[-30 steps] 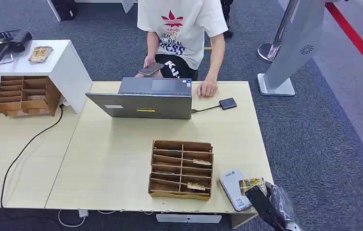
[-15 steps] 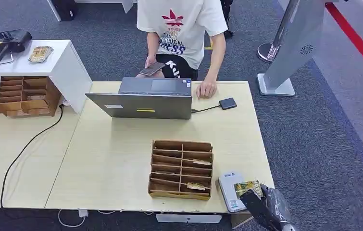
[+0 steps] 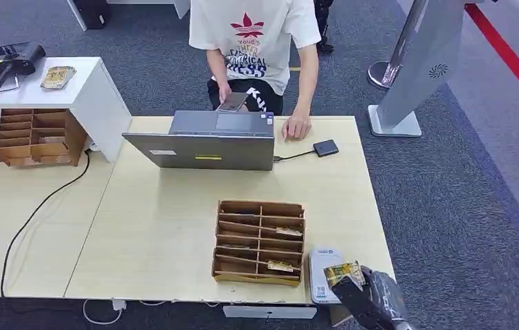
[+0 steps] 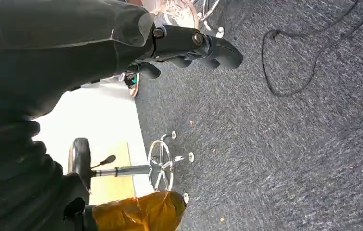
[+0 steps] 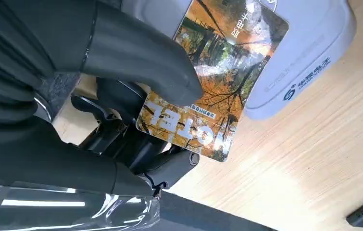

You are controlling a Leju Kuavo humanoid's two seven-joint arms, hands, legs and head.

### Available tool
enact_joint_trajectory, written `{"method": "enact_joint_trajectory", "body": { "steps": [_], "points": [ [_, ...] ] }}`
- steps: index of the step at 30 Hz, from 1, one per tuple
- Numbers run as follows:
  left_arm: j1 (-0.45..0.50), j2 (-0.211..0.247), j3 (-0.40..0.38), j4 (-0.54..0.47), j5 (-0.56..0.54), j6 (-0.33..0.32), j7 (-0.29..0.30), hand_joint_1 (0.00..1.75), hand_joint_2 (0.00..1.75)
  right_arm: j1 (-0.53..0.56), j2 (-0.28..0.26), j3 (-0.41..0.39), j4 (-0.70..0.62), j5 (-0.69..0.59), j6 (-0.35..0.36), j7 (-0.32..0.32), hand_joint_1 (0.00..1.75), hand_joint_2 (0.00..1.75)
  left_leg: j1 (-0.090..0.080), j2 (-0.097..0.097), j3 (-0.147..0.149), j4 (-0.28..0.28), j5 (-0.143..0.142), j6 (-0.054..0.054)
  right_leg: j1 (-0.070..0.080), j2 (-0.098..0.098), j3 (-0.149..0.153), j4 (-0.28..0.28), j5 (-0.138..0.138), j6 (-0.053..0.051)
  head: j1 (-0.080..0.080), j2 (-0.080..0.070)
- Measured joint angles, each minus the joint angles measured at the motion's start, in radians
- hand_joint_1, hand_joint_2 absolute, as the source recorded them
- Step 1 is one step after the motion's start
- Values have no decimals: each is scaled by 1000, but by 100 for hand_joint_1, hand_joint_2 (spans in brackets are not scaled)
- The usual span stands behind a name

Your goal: Pass the card to the sensor for recognition and then transmit it.

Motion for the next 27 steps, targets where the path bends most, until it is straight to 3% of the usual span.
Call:
{"method": "enact_joint_trajectory", "body": {
  "steps": [27],
  "points": [
    [0, 0, 0, 0, -3, -1, 0, 0, 175, 14, -17, 22, -18, -3, -3, 3, 175, 175, 0, 0, 0, 0, 0, 0, 0, 0, 0, 0, 0, 0, 0, 0]
  ]
}}
